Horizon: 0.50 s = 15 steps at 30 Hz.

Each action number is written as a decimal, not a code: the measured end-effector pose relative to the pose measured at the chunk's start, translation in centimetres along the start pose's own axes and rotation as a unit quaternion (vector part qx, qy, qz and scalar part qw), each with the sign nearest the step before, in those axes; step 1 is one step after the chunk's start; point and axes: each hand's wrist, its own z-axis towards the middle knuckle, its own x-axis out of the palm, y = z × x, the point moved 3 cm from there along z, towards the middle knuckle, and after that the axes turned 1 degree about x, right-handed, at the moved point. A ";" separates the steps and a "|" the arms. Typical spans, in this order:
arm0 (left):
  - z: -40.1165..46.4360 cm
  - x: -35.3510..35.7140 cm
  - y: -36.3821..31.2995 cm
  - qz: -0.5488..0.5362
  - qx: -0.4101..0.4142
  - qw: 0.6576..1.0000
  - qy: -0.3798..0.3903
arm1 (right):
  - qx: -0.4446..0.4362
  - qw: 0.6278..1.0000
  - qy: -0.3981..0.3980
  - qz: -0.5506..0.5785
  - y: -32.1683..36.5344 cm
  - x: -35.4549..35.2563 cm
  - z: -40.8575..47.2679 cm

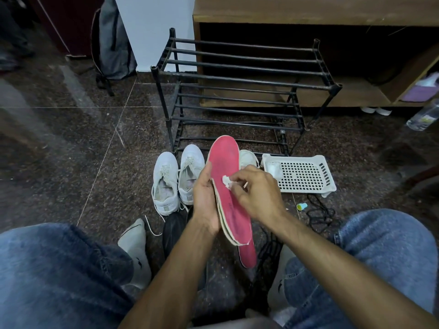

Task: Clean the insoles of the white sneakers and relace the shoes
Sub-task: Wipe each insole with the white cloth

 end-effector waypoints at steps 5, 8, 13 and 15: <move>-1.7 -0.6 0.9 0.033 0.020 0.999 0.002 | 0.063 0.998 -0.001 0.020 -0.5 1.3 1.0; -2.4 -0.8 1.4 0.014 0.007 1.000 0.008 | 0.072 0.997 0.020 0.025 -0.5 1.6 1.2; -0.9 -1.4 0.1 -0.036 0.004 0.999 -0.009 | -0.071 0.989 0.130 0.024 1.3 1.3 -1.4; -0.4 -1.7 -0.3 -0.020 -0.004 1.000 -0.020 | -0.118 0.980 0.156 0.028 1.7 1.2 -2.6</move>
